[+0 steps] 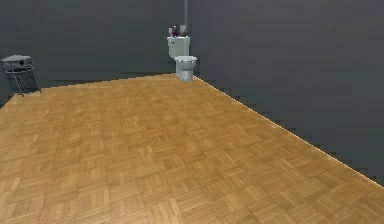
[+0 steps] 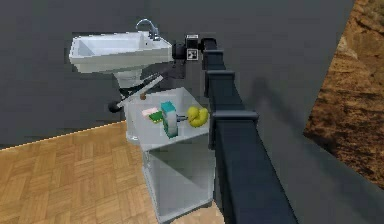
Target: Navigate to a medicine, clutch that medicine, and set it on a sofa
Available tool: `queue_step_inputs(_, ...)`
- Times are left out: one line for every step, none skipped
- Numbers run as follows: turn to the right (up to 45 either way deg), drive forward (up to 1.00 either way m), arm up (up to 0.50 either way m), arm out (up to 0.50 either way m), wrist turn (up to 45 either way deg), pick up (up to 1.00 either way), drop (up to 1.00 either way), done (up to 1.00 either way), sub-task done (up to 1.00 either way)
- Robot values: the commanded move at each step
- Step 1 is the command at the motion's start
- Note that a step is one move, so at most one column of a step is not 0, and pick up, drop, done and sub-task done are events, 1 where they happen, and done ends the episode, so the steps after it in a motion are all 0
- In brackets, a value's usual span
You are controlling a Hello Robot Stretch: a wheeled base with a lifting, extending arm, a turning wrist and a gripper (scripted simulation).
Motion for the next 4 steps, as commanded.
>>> queue_step_inputs(0.0, 0.0, 0.0, 0.0, 45.0, 0.0, 0.0, 0.0, 0.0)
queue_step_inputs(0.0, 0.0, 0.0, 0.0, 21.0, 0.0, 0.0, 0.0, 0.0)
queue_step_inputs(0.0, 0.0, -0.3, 0.0, 0.0, 0.0, 0.0, 0.0, 0.0)
queue_step_inputs(0.0, 0.0, 0.0, 0.0, 0.0, 1.0, 0.0, 0.0, 0.0)
